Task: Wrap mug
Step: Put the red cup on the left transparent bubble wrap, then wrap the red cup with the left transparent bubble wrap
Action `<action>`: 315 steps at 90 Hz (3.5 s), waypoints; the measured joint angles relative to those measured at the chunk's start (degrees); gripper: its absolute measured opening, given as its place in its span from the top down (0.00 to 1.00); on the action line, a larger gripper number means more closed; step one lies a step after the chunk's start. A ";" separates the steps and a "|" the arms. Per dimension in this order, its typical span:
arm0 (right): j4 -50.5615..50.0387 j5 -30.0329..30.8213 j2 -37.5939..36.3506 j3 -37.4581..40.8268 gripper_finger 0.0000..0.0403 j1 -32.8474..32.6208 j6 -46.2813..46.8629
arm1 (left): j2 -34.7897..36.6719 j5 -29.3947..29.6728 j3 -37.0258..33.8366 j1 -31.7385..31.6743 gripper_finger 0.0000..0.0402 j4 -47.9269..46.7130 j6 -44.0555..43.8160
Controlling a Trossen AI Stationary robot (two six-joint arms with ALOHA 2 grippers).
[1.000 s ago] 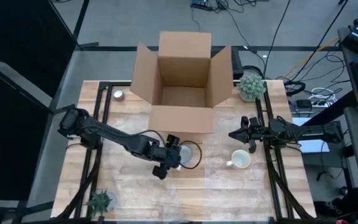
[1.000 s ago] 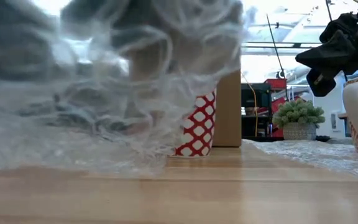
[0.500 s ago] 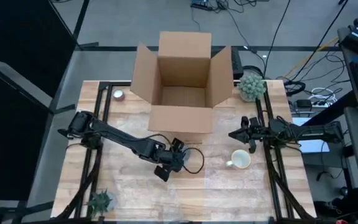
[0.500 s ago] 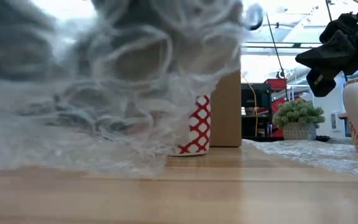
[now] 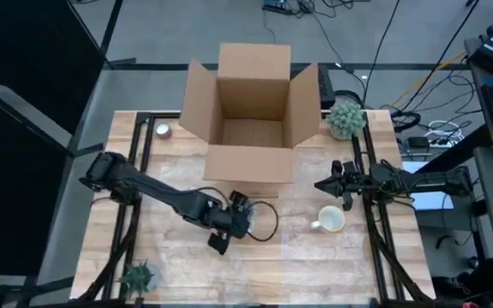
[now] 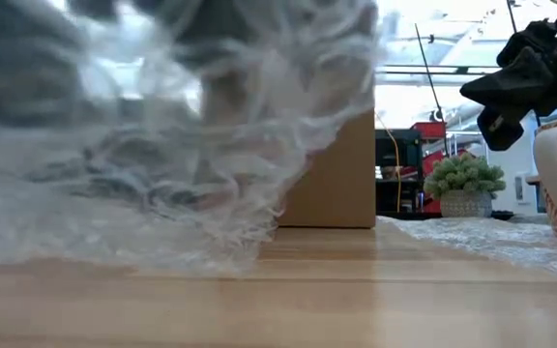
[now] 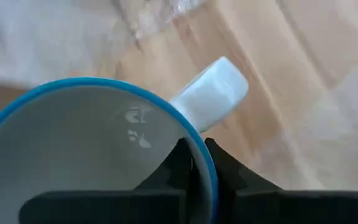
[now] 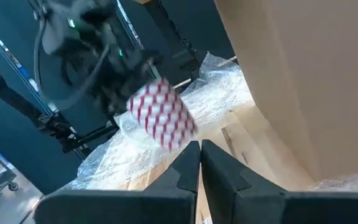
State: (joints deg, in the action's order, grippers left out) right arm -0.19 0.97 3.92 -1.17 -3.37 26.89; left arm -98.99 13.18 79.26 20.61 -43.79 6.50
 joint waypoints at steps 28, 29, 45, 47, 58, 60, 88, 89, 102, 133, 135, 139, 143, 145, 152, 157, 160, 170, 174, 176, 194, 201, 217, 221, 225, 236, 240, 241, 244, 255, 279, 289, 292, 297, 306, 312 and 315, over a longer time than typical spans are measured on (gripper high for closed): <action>2.61 0.72 2.70 0.02 1.00 -5.38 0.92 | 4.13 -0.03 -3.20 7.49 0.99 -14.95 -26.41; 2.94 0.78 2.86 0.02 1.00 -5.56 0.92 | 4.22 -0.03 -3.74 7.82 0.99 -14.94 -27.09; 9.40 2.28 6.80 0.02 1.00 -8.60 0.92 | 4.36 0.34 -12.50 11.26 1.00 -15.33 -37.94; 10.46 2.33 7.50 0.02 1.00 -8.98 0.92 | 4.36 0.37 -13.53 11.39 1.00 -15.33 -39.17; 12.54 4.11 11.89 -1.45 1.00 -10.99 0.66 | 4.84 0.32 -17.40 11.47 1.00 -13.58 -42.59; 12.47 4.49 12.78 -2.03 1.00 -11.38 0.32 | 4.85 0.32 -17.68 11.47 1.00 -13.12 -42.56; 11.98 8.27 28.57 -12.35 1.00 -16.02 -4.41 | 4.69 -1.11 -17.97 10.45 1.00 -3.05 -34.11; 11.98 8.35 29.23 -12.71 1.00 -16.21 -4.63 | 4.68 -1.15 -17.97 10.46 1.00 -2.89 -33.87; 11.94 9.81 38.00 -17.32 1.00 -18.21 -6.24 | 4.62 -1.17 -17.92 10.49 1.00 -2.95 -32.75; 11.05 15.72 59.96 -31.00 1.00 -23.40 -10.00 | 11.18 -0.27 -17.04 10.55 0.98 -7.94 -35.85; 10.60 15.86 61.16 -32.02 1.00 -23.65 -10.07 | 12.29 -0.26 -16.86 10.55 0.98 -8.00 -36.55; 9.68 16.01 63.43 -33.93 1.00 -24.02 -10.05 | 14.17 -0.45 -16.70 10.55 0.98 -9.51 -38.53; 8.78 16.05 65.61 -35.74 1.00 -24.35 -9.80 | 15.84 -1.37 -16.81 10.55 0.98 -12.26 -40.40; 8.43 16.05 66.61 -36.67 1.00 -24.55 -9.62 | 16.51 -1.95 -16.92 10.58 0.98 -13.47 -41.30; 8.06 16.07 70.13 -39.19 1.00 -25.04 -9.49 | 18.25 -2.80 -16.96 10.64 0.98 -15.85 -43.79; 8.13 16.05 72.55 -40.76 1.00 -25.44 -9.06 | 18.97 -3.00 -16.95 10.80 0.98 -17.89 -44.75; 8.07 16.07 73.97 -41.53 1.00 -25.66 -8.32 | 19.16 -3.22 -17.39 11.12 0.98 -18.62 -44.85; 8.09 16.05 78.57 -43.91 1.00 -26.69 -5.47 | 18.93 -4.08 -18.80 12.50 0.98 -15.24 -43.61; 8.19 16.03 80.43 -44.74 1.00 -27.24 -4.51 | 18.94 -5.06 -19.62 12.71 0.98 -12.49 -43.48; 8.31 16.00 81.29 -45.12 1.00 -27.54 -3.90 | 18.85 -5.53 -20.15 12.85 0.98 -11.48 -43.48; 8.97 15.92 88.17 -48.33 1.00 -29.61 -0.34 | 16.00 -6.56 -22.84 14.42 0.97 -7.80 -43.21; 8.98 15.88 90.20 -49.71 1.00 -30.10 -0.31 | 15.21 -6.96 -23.67 14.40 0.97 -7.71 -43.22; 9.00 15.07 93.68 -52.05 1.00 -30.54 -0.08 | 14.74 -6.94 -24.35 14.35 0.97 -7.56 -43.51; 9.05 15.06 94.32 -52.27 1.00 -30.51 1.66 | 14.74 -6.94 -24.35 14.32 0.97 -7.47 -43.52; 8.95 15.04 94.82 -52.28 1.00 -30.50 4.34 | 14.74 -6.96 -24.35 14.31 0.95 -7.46 -43.52; 9.03 15.13 96.29 -52.28 1.00 -30.31 8.80 | 14.74 -6.87 -24.35 14.29 0.86 -7.52 -43.52; 8.89 15.06 96.67 -52.27 1.00 -30.05 8.59 | 14.74 -6.88 -24.35 14.29 0.82 -7.56 -43.36; 8.87 15.01 96.72 -52.27 1.00 -30.00 8.58 | 14.75 -6.88 -24.35 14.26 0.81 -7.57 -43.23; 8.91 14.84 96.81 -52.26 1.00 -29.81 8.59 | 14.75 -6.93 -24.25 14.25 0.77 -7.77 -42.78; 9.04 14.34 96.83 -52.26 1.00 -29.56 8.59 | 15.00 -8.60 -22.56 14.25 0.65 -8.43 -40.54; 8.61 14.18 96.70 -54.41 0.89 -30.04 0.80 | 17.92 -8.50 -14.04 14.28 0.55 -19.12 -43.19; 6.64 14.11 96.63 -57.94 0.79 -30.19 -7.34 | 19.58 -6.53 -10.29 15.27 0.55 -23.92 -43.69; 5.89 14.08 96.73 -59.15 0.76 -30.19 -10.62 | 20.24 -6.21 -9.37 15.72 0.55 -24.08 -43.73; 5.12 14.17 97.40 -61.44 0.71 -30.14 -15.36 | 21.31 -5.74 -8.23 16.67 0.55 -23.80 -43.80; 3.74 14.50 100.40 -64.35 0.66 -30.80 -23.27 | 22.42 -4.54 -7.04 18.67 0.55 -23.35 -45.88; 2.12 14.25 103.32 -65.66 0.64 -31.48 -27.47 | 22.80 -4.14 -6.97 19.93 0.55 -22.63 -46.96; 1.35 14.18 104.72 -66.25 0.64 -31.78 -28.94 | 22.83 -3.81 -6.95 20.66 0.55 -22.58 -47.75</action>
State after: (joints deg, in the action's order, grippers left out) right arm 1.16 15.15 108.63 -67.42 -35.15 -2.05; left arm -76.16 9.37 72.31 41.26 -66.36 -41.25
